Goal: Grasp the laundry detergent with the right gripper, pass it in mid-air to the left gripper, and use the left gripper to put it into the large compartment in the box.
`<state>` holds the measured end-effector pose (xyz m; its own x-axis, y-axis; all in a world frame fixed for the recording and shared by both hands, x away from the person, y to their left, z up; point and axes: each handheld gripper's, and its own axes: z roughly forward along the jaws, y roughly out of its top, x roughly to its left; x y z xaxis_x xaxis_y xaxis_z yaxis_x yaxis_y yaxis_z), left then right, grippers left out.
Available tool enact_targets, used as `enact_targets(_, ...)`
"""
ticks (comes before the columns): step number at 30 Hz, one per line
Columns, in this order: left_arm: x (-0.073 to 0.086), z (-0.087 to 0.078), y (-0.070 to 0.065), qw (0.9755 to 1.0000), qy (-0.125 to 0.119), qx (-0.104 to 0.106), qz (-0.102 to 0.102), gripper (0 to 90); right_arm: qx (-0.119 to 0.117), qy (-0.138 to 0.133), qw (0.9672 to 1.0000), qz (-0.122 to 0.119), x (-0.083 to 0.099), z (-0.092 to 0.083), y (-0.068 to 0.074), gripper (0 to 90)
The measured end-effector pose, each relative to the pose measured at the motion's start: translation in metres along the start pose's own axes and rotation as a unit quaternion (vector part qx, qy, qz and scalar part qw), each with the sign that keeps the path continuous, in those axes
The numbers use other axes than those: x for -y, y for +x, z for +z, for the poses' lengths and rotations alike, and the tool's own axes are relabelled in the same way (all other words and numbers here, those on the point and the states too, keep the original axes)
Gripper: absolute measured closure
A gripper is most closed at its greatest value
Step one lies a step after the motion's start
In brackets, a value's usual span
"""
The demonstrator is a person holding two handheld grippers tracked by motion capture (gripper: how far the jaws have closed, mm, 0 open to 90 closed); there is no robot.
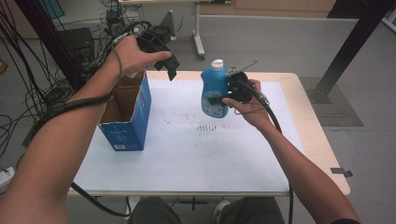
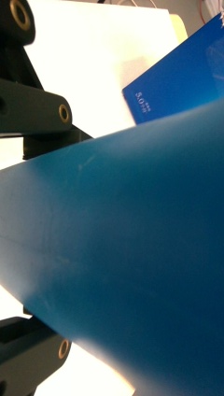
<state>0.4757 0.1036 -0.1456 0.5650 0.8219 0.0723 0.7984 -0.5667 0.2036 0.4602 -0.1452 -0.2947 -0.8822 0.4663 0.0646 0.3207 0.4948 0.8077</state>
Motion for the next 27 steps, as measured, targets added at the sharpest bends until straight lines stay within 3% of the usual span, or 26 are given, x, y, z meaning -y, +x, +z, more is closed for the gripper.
enact_targets(4,0.000,-0.007,-0.004,0.9993,-0.002,-0.001,0.037,5.2,-0.023,0.002,0.9996,-0.018,-0.014,0.018,0.001,43.3)
enact_targets(11,0.002,-0.013,-0.011,0.9955,-0.010,-0.002,0.094,5.4,-0.072,0.006,0.9964,-0.044,-0.027,0.049,0.008,43.2)
enact_targets(16,0.006,-0.019,-0.014,0.9923,-0.017,0.009,0.122,5.5,-0.113,0.006,0.9920,-0.056,-0.026,0.066,0.014,43.1)
enact_targets(20,0.010,-0.020,-0.018,0.9897,-0.017,0.003,0.142,5.5,-0.136,0.018,0.9874,-0.078,-0.022,0.076,0.022,43.1)
enact_targets(22,0.011,-0.019,-0.019,0.9894,-0.020,0.007,0.144,5.7,-0.142,0.016,0.9861,-0.085,-0.020,0.079,0.026,43.2)
enact_targets(27,0.019,-0.013,-0.028,0.9860,-0.009,0.006,0.167,5.7,-0.156,0.011,0.9840,-0.086,-0.012,0.084,0.035,43.2)
